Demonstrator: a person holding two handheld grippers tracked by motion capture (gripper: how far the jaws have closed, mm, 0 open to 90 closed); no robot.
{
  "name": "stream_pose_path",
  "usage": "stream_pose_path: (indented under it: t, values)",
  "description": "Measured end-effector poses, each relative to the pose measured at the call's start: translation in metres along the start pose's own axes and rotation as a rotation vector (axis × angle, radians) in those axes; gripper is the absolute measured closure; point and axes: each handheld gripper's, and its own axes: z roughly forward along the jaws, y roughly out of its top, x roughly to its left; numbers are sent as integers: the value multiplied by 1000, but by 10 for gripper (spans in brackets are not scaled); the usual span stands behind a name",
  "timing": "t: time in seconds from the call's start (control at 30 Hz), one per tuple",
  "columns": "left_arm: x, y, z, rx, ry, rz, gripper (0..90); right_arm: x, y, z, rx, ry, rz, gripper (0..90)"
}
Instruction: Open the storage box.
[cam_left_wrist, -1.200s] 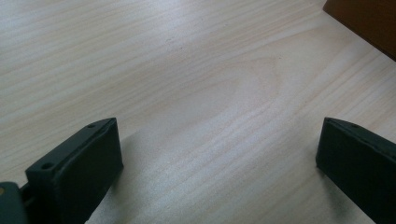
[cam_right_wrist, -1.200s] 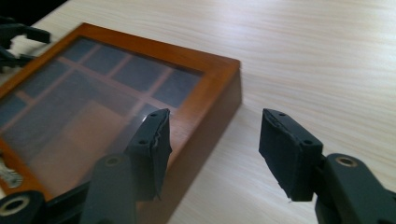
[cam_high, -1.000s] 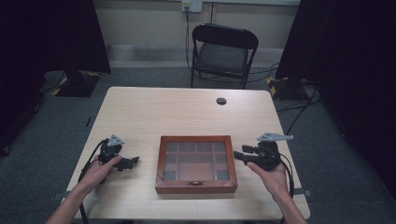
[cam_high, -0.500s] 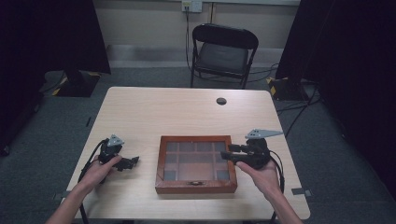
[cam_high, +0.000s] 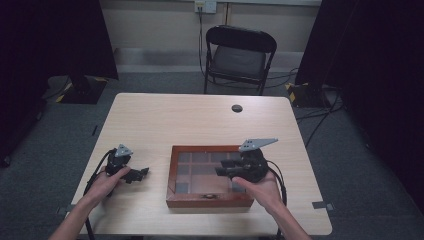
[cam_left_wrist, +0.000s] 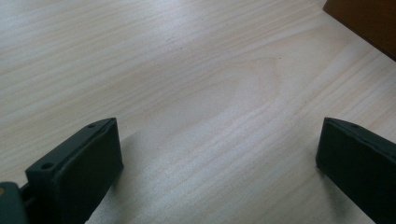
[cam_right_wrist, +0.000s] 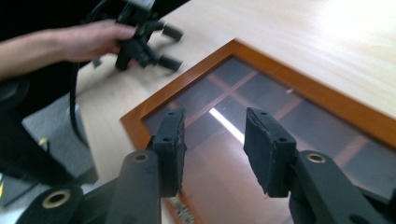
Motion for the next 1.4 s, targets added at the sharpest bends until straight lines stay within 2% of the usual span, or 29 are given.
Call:
stream_pose_path:
  t: [0.07,0.13,0.27,0.43,0.53,0.8,0.9,1.07,1.17,1.33,1.4]
  values:
    - [0,0,0,0,0,0,0,2,-2,2,7,6,-5,621]
    - [0,0,0,0,0,0,0,6,-9,9,42,39,-17,651]
    - [0,0,0,0,0,0,0,9,-18,17,81,58,-36,676]
    - [0,0,0,0,0,0,0,10,-27,24,99,86,-47,703]
    - [0,0,0,0,0,0,0,12,-33,33,137,97,-60,728]
    - [0,0,0,0,0,0,0,14,-40,44,165,104,-76,782]
    - [0,0,0,0,0,0,0,14,-40,44,169,99,-79,787]
    - [0,0,0,0,0,0,0,14,-42,46,169,118,-71,790]
    - [0,0,0,0,0,0,0,16,-44,49,183,114,-84,790]
    - [0,0,0,0,0,0,0,16,-45,50,179,114,-88,793]
    - [0,0,0,-2,0,0,0,17,-46,49,173,105,-106,794]
